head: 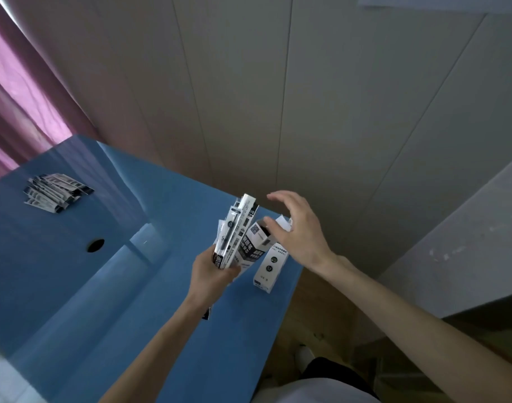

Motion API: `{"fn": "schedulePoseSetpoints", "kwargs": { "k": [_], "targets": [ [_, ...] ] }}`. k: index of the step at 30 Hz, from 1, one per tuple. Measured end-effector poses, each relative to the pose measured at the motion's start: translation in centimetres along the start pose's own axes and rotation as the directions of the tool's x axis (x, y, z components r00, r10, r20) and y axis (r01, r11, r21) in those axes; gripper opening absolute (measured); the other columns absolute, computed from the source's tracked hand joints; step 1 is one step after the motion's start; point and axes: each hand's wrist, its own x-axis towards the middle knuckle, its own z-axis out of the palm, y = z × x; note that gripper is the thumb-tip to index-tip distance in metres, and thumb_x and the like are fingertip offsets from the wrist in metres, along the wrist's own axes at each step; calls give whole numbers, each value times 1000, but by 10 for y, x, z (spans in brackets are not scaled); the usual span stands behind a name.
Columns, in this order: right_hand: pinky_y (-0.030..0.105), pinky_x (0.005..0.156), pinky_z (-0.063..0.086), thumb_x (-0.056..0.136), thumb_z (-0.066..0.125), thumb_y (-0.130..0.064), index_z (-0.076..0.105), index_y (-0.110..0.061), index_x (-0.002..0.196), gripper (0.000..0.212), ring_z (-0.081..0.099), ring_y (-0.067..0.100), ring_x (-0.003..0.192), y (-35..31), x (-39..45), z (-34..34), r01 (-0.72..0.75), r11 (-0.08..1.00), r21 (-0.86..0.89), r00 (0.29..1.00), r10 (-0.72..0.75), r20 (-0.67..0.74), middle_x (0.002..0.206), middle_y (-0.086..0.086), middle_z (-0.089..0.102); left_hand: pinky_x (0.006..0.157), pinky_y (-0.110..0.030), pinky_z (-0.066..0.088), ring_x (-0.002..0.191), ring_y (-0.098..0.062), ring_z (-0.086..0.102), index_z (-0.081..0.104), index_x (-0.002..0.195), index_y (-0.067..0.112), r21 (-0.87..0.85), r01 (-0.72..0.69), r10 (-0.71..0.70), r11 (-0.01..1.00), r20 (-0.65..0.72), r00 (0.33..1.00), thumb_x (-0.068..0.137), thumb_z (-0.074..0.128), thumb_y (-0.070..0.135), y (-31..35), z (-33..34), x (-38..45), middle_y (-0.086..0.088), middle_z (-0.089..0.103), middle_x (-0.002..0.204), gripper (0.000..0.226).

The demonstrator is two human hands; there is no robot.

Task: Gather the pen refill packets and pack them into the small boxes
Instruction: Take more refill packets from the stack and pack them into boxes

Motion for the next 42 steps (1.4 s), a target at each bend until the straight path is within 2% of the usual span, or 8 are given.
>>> {"fn": "schedulePoseSetpoints", "kwargs": {
  "k": [3,7,11,19,31,35,40,42],
  "targets": [
    [22,108,39,96,68,-41,56,-24,140,49,47,2,127,3,-8,8,-38,999,19,998,37,46,133,-14,57,49,-35,49,51,-10,58,62,76,24,110,-23,21,994,23,1000,71,70,12,-6,-4,0,8,67,62,15],
    [22,92,49,93,70,-49,53,-22,144,60,58,3,110,3,-12,21,-198,969,148,980,194,38,117,-13,62,46,-19,40,50,-5,53,61,79,21,210,-59,58,976,12,998,78,72,5,-11,1,-4,9,65,62,19],
    [25,71,57,95,73,-26,68,-20,127,33,70,7,84,1,-9,27,-255,901,351,967,232,108,92,-5,74,55,-35,53,66,-14,68,66,86,21,146,-26,21,989,40,999,78,75,2,-15,4,-6,13,72,77,23],
    [25,77,57,92,76,-21,75,-15,96,7,71,12,83,6,-4,32,-362,832,421,930,290,228,88,-1,76,67,-24,59,80,-6,74,69,92,26,15,99,-100,995,52,994,73,81,-10,-20,1,-6,12,77,85,43],
    [40,73,62,92,76,-14,69,-13,113,22,72,20,78,-4,7,32,-464,681,566,886,355,298,93,5,80,59,-39,58,66,-19,69,67,99,13,-58,164,-159,985,76,984,75,80,-7,-20,2,-9,-7,77,85,34],
    [24,60,55,90,77,-14,78,-10,104,14,70,14,71,-5,8,31,-444,691,570,896,317,312,89,3,80,49,-24,50,54,-9,62,65,98,9,-121,210,-198,970,103,975,76,79,-10,-18,2,-10,-8,74,83,32],
    [49,80,60,89,79,-16,79,-10,104,16,72,39,86,-3,12,31,-372,755,540,923,238,303,95,8,79,45,-21,44,47,-8,53,64,95,3,-185,261,-239,947,132,962,77,79,-12,-19,-2,-10,-2,72,69,29],
    [47,81,59,90,78,-16,79,-13,100,11,73,36,86,-2,12,32,-357,773,524,927,225,299,93,6,79,45,-20,43,48,-8,52,64,95,5,-182,266,-242,947,141,960,77,79,-11,-19,-3,-11,-3,74,71,28]
  ]
}}
